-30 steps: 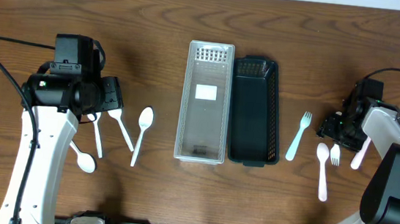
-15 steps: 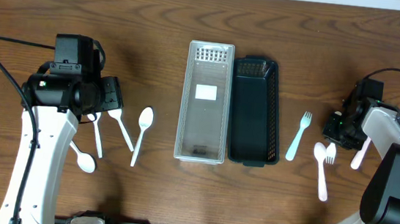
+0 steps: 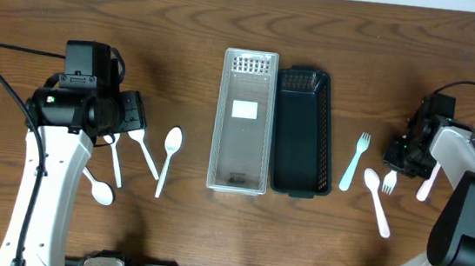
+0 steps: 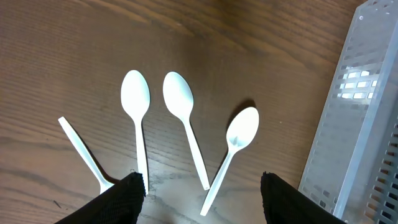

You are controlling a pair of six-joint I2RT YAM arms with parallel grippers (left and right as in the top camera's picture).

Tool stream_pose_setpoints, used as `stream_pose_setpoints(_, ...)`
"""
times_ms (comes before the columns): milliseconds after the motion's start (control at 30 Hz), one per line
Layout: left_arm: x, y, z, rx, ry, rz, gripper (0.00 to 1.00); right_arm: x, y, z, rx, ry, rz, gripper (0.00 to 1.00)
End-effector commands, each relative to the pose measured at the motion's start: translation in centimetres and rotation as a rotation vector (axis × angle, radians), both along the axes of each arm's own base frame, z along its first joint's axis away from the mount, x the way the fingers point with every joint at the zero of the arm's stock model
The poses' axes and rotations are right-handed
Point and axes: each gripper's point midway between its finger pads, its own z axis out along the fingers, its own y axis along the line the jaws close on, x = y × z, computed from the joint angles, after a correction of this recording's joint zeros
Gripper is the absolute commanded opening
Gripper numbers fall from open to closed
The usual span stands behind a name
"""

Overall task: Pack container
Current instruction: 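Carry the fork left and drop it into the dark green tray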

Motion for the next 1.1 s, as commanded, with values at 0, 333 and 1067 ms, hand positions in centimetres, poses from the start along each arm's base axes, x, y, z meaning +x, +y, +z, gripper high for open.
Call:
stream_pose_setpoints(0,0.3,0.0,0.6,0.004,-0.014,-0.006,0.63,4.0,1.1,6.1,-0.037,-0.171,0.035,0.06)
stream_pose_setpoints(333,0.3,0.0,0.6,0.004,-0.014,-0.006,0.63,7.5,14.1,21.2,0.02,-0.502,0.35,0.09)
stream_pose_setpoints(1067,0.3,0.0,0.6,0.004,-0.013,-0.006,0.64,3.4,23.8,6.0,0.035,-0.078,0.528,0.44)
